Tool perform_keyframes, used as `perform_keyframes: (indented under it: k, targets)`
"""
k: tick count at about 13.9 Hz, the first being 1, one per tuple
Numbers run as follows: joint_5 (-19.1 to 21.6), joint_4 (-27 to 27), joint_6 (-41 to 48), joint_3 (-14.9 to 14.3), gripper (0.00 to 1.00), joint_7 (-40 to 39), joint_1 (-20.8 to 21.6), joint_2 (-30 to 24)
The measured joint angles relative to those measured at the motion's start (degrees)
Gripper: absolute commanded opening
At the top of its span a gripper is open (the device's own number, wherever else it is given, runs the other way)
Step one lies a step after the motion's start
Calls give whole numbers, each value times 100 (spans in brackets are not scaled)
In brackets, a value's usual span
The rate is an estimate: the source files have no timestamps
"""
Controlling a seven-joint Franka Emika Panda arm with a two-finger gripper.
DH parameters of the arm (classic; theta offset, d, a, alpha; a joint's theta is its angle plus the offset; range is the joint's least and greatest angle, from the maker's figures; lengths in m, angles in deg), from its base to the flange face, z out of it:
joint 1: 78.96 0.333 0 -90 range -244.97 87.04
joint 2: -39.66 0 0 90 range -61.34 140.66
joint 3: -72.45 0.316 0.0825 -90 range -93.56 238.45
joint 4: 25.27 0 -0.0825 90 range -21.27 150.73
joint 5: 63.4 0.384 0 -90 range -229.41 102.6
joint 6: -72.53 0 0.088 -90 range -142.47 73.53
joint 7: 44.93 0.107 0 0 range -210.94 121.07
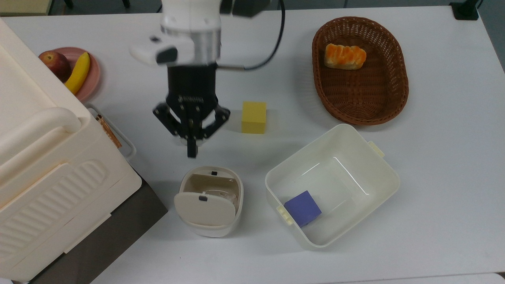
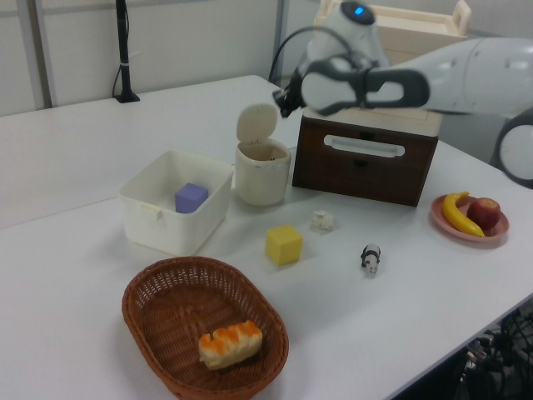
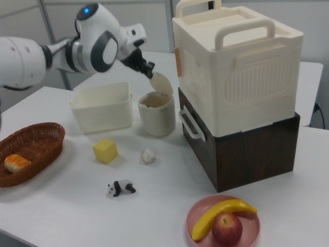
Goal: Open the trash can
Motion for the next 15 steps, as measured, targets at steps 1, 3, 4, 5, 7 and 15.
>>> perform_keyframes:
  k: [1,3,4,5,7,15]
  targets:
    - [96,110,56,3,34,0,-23,-205]
    - [160,360,434,27,100,1,-19,-545]
    - [162,490,898,76,100,1,-5,-708]
    - [161,544,1244,111,100,-2,20,-778]
    - [161,642,2129,155,100,-13,211,-955]
    - [317,720,4251,-87,100,-10,274,-1997]
